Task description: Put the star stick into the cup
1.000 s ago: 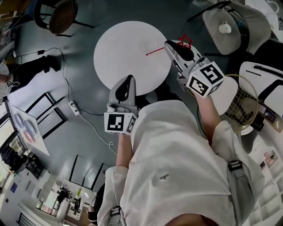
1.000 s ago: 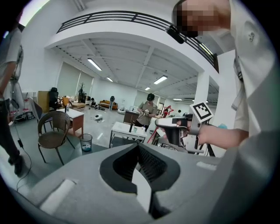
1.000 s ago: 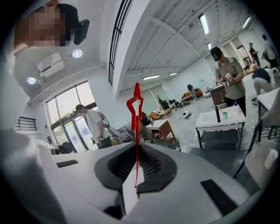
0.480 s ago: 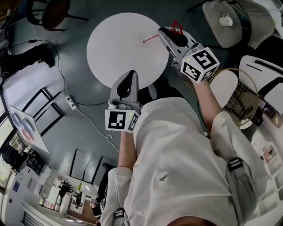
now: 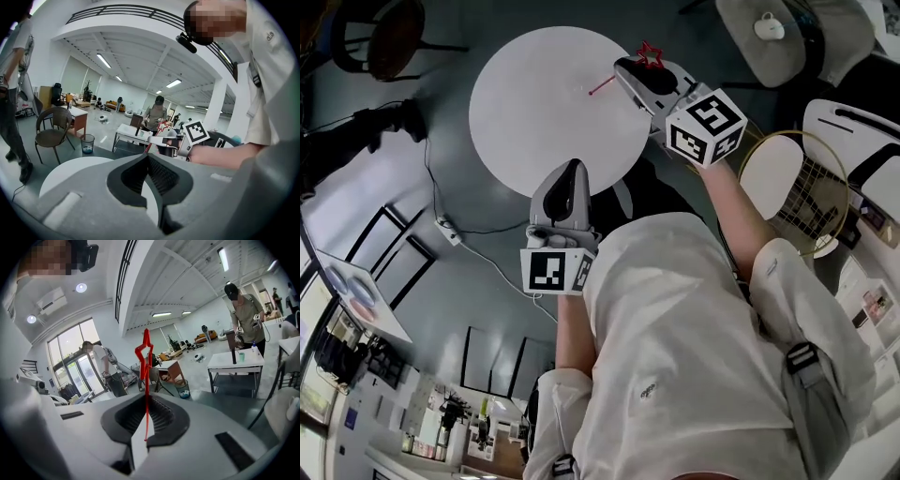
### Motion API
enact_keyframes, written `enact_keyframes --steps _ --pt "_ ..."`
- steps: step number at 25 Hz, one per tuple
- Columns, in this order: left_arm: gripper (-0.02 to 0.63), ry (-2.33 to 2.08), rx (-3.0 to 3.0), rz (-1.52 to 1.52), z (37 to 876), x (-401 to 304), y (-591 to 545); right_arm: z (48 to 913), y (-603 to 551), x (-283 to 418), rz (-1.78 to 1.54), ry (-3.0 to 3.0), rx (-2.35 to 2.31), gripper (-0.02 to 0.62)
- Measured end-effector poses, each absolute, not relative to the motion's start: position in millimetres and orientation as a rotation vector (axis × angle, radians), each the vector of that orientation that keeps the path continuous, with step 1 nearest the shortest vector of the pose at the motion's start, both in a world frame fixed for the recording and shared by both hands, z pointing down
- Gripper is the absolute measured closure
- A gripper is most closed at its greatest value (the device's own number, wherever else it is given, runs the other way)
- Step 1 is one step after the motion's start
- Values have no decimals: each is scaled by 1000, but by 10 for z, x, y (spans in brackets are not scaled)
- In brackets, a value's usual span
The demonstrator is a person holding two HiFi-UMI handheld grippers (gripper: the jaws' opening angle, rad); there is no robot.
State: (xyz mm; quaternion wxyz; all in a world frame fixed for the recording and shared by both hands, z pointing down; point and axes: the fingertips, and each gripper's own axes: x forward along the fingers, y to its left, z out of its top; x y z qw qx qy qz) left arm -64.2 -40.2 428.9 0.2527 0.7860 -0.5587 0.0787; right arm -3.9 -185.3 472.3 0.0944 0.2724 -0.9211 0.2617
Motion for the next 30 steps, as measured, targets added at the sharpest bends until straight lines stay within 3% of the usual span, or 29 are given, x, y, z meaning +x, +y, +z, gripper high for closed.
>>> enact_keyframes --steps 30 --pt "597 -1484 2114 244 4462 -598 -222 5379 -1753 -256 761 -2601 741 574"
